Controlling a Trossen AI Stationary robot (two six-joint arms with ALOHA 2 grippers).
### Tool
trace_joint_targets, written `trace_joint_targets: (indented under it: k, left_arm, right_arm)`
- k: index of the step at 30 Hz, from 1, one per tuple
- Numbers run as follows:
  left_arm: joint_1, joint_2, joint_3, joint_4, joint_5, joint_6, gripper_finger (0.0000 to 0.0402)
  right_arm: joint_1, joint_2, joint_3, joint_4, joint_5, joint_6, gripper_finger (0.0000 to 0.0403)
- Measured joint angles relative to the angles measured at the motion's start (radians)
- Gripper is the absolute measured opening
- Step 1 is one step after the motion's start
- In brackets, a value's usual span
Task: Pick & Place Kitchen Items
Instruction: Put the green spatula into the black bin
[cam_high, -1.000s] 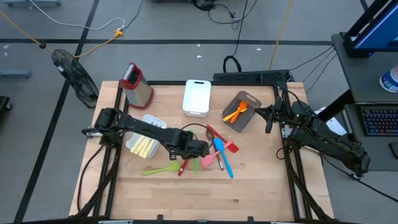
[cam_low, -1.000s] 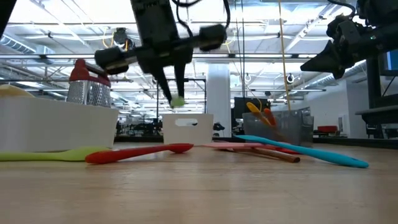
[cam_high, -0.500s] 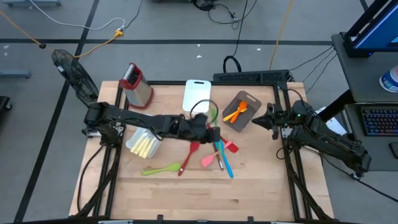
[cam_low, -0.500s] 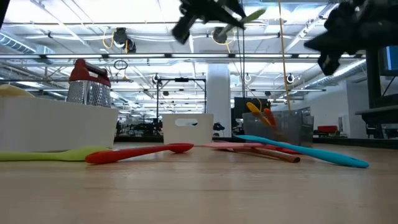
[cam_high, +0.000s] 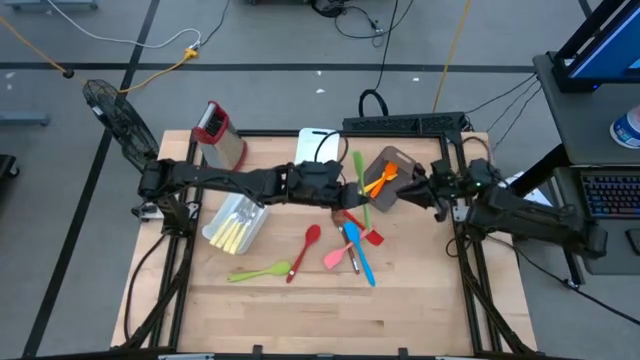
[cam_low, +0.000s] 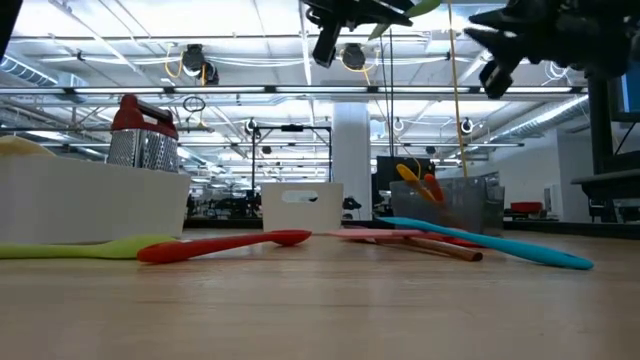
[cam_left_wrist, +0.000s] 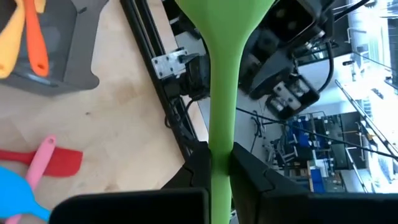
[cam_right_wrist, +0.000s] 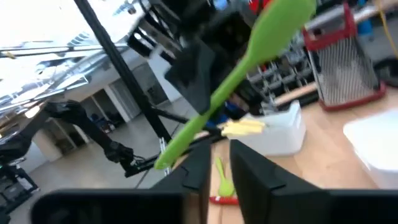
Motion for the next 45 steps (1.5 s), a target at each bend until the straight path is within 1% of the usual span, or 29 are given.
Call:
trace_joint_targets:
  k: [4, 8, 10, 15, 17, 20, 22, 25, 29, 31, 33, 35, 45]
  left_arm:
    - [0.016, 0.0, 0.0, 0.01, -0.001, 0.032, 0.0018]
    - [0.033, 0.0, 0.0, 0.004, -0.002, 0.051, 0.0017]
    - [0.039, 0.0, 0.0, -0.005, -0.005, 0.061, 0.002]
    - [0.051, 0.0, 0.0, -0.031, -0.019, 0.096, 0.0022]
    - [0.054, 0.0, 0.0, -0.037, -0.034, 0.119, 0.0018]
    - [0.058, 0.0, 0.0, -0.081, -0.064, 0.143, 0.0016]
    - [0.062, 0.0, 0.0, -0.086, -0.079, 0.155, 0.0016]
    - [0.07, 0.0, 0.0, -0.081, -0.081, 0.162, 0.0021]
    - [0.071, 0.0, 0.0, -0.084, -0.103, 0.194, 0.0018]
    - [0.072, 0.0, 0.0, -0.084, -0.116, 0.208, 0.0017]
    - [0.076, 0.0, 0.0, -0.093, -0.118, 0.207, 0.0017]
    - [0.079, 0.0, 0.0, -0.104, -0.119, 0.207, 0.0021]
    - [0.075, 0.0, 0.0, -0.114, -0.122, 0.206, 0.0028]
  right_arm:
    - [0.063, 0.099, 0.0, 0.026, 0.04, 0.004, 0.0109]
    - [0.118, 0.193, 0.0, 0.123, 0.046, 0.024, 0.0165]
    - [0.137, 0.229, 0.0, 0.172, 0.074, 0.027, 0.019]
    - [0.163, 0.283, 0.001, 0.222, 0.174, 0.034, 0.0236]
    - [0.171, 0.3, 0.011, 0.222, 0.179, 0.04, 0.0246]
    - [0.188, 0.328, 0.044, 0.221, 0.188, 0.038, 0.0253]
    - [0.205, 0.345, 0.075, 0.185, 0.219, 0.005, 0.0253]
    - [0.229, 0.379, 0.14, 0.086, 0.282, -0.059, 0.0253]
    - [0.254, 0.426, 0.229, -0.091, 0.36, -0.137, 0.0254]
    - [0.261, 0.451, 0.264, -0.136, 0.363, -0.148, 0.0254]
    - [0.271, 0.473, 0.293, -0.143, 0.377, -0.149, 0.0254]
    - [0.282, 0.493, 0.311, -0.15, 0.416, -0.151, 0.0254]
    - [0.324, 0.602, 0.357, -0.153, 0.556, -0.159, 0.0254]
